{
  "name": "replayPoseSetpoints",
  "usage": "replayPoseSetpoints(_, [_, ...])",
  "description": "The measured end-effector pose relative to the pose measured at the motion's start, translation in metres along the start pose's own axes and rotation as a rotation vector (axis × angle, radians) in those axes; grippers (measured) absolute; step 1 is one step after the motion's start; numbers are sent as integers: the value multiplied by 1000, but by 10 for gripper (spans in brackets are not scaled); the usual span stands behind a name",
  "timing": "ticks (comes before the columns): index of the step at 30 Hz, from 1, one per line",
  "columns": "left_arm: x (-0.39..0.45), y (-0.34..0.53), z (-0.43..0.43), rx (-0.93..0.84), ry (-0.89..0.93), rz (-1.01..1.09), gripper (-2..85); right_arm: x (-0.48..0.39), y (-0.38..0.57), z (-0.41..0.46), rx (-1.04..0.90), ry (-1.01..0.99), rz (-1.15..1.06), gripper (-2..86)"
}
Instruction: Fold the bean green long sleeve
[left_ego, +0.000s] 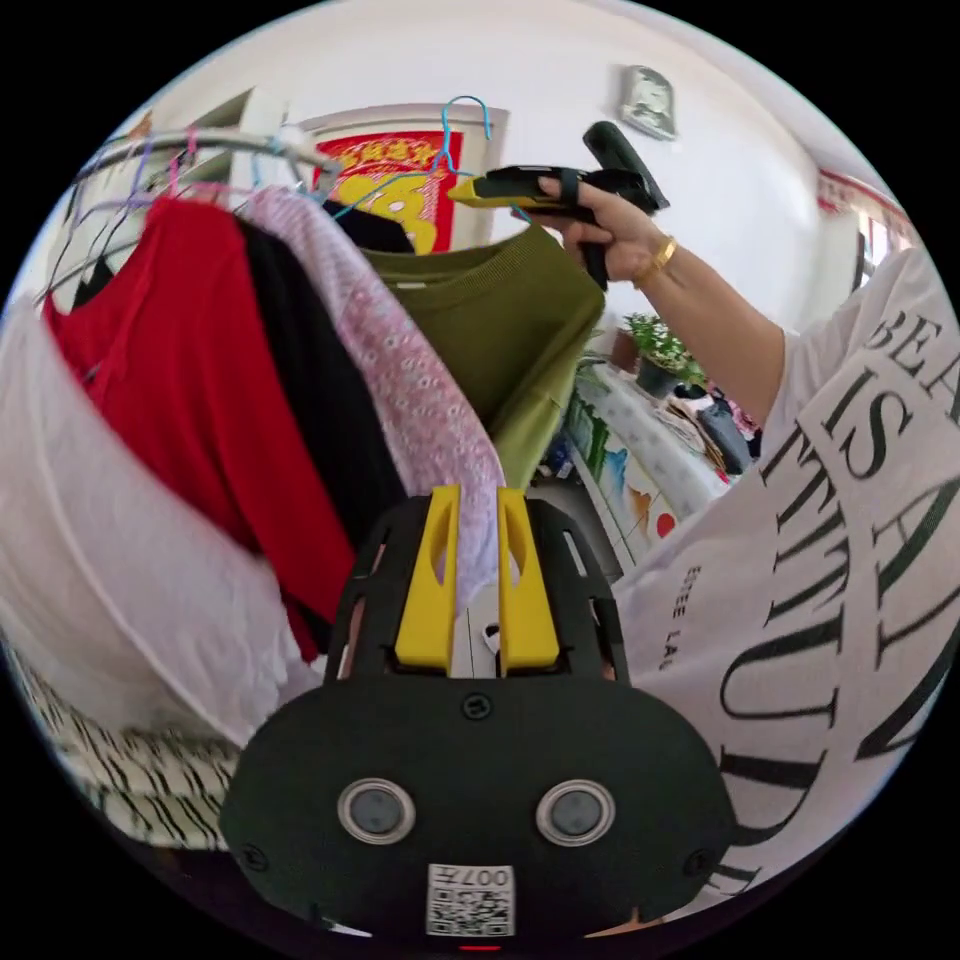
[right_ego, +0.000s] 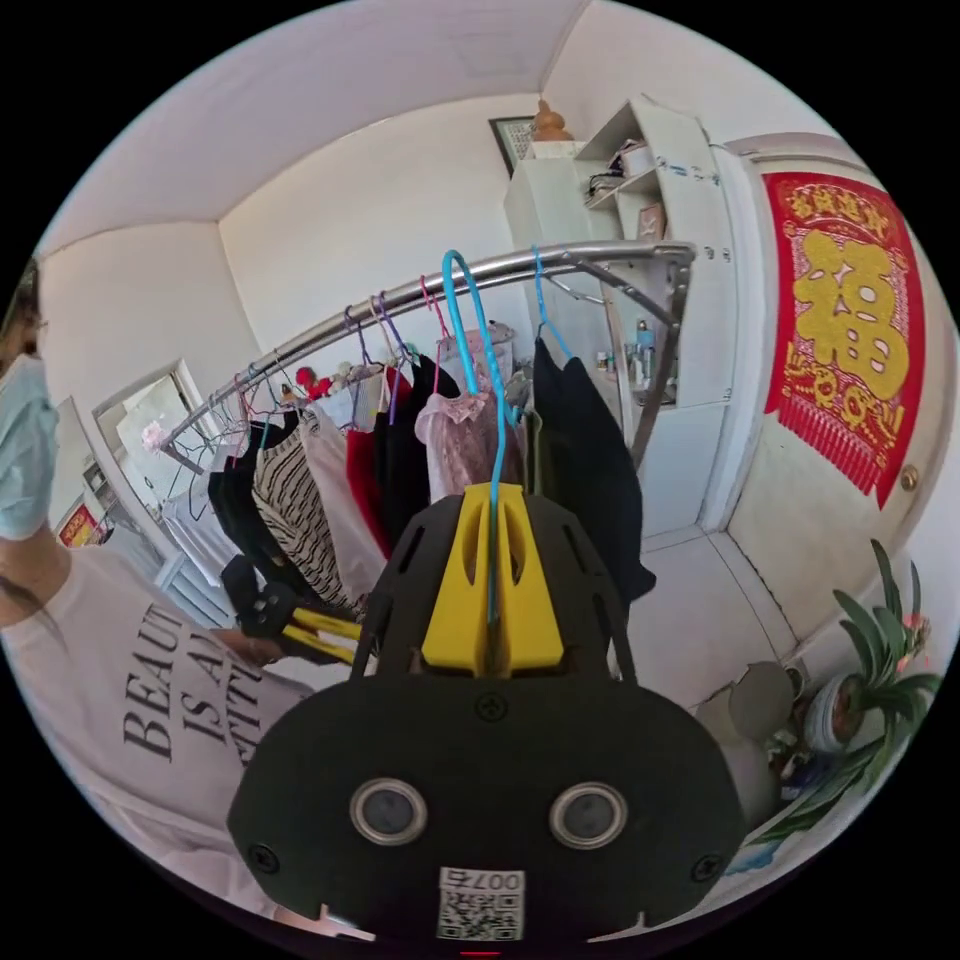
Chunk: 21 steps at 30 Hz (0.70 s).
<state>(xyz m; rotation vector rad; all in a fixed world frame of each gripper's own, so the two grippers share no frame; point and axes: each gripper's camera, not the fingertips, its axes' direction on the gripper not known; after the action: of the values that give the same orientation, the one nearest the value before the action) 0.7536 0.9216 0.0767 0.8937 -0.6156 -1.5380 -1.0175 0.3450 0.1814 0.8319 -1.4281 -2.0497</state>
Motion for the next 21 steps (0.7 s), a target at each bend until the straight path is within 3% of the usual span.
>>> replayPoseSetpoints(6, [41, -72, 30, 247, 6, 80, 71, -34, -26, -164, 69, 114, 101, -2])
replayPoseSetpoints(9, [63, -105, 69, 275, 52, 109, 99, -64, -44, -236, 86, 208, 153, -2])
replayPoseSetpoints(14, [131, -152, 179, 103, 398, 232, 160, -106, -71, -337, 115, 362, 300, -1])
replayPoseSetpoints(16, [193, -168, 237, 26, 603, 317, 170, -125, -82, -367, 102, 429, 344, -1])
replayPoseSetpoints(21, [348, -193, 301, -62, 849, 533, 161, -197, -124, -475, 104, 598, 458, -1])
